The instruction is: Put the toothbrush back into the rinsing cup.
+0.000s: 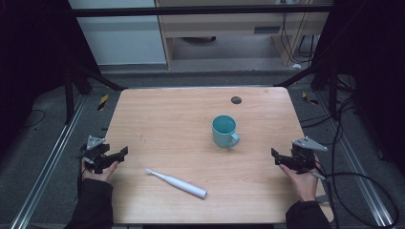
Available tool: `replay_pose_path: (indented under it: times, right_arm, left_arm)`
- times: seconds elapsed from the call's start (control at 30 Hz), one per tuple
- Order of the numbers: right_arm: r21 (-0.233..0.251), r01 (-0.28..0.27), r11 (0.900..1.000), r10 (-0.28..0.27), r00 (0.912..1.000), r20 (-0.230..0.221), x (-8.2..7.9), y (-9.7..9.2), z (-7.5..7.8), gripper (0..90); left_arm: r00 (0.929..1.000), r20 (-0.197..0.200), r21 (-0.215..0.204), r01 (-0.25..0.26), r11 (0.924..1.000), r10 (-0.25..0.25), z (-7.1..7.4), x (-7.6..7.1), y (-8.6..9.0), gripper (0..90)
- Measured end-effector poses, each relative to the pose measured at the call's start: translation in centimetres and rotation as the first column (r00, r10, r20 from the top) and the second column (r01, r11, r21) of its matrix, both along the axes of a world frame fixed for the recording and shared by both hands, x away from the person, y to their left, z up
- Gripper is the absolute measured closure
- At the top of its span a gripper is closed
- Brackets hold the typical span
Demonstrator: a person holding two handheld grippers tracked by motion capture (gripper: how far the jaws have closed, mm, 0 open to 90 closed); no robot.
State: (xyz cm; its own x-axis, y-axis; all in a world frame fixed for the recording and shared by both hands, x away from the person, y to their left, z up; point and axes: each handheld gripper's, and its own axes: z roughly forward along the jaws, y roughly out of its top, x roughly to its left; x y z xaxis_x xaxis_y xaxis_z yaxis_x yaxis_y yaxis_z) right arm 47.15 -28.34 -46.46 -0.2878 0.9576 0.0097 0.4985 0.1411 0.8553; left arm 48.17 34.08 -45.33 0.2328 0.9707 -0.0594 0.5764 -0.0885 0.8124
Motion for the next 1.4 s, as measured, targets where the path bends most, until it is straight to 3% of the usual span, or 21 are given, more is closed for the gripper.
replay_pose_path:
  times: [0.27,0.43,0.63,0.83,0.9,1.0,1.4]
  right_arm:
    - [0.002,-0.086,0.9963,0.086,0.9956,0.037,-0.9,1.8,1.9,14.9]
    - [-0.015,-0.138,0.9903,0.139,0.9882,0.065,-1.1,3.5,3.4,19.1]
    - [-0.039,-0.206,0.9777,0.208,0.9767,0.052,-0.8,5.9,5.0,22.3]
    - [-0.064,-0.266,0.9619,0.27,0.9607,0.065,-0.4,8.5,7.2,23.7]
    - [-0.063,-0.277,0.9589,0.281,0.9575,0.067,-0.3,8.9,7.5,23.7]
    - [-0.046,-0.312,0.9488,0.315,0.9457,0.079,-0.1,10.3,8.6,24.5]
    - [-0.042,-0.413,0.9099,0.415,0.9067,0.076,0.1,14.6,10.4,27.1]
  left_arm:
    - [0.9998,0.021,0.039,0.003,0.9992,-0.004,-0.3,-1.0,-0.4,21.2]
    - [0.9998,0.02,0.021,-0.008,0.9998,0.007,-0.7,-0.9,0.1,22.8]
    - [0.9999,0.012,0.019,-0.006,0.9998,0.006,-0.9,-0.7,0.3,23.1]
    - [1.0,-0.003,0.008,-0.007,0.9999,0.007,-1.0,-0.4,0.5,23.8]
    - [1.0,-0.006,0.008,-0.007,0.9999,0.007,-1.0,-0.4,0.5,24.0]
    - [1.0,-0.007,0.008,-0.006,0.9999,0.007,-1.0,-0.3,0.6,24.9]
    - [1.0,-0.007,0.0,0.002,1.0,-0.002,-1.0,-0.2,0.6,27.6]
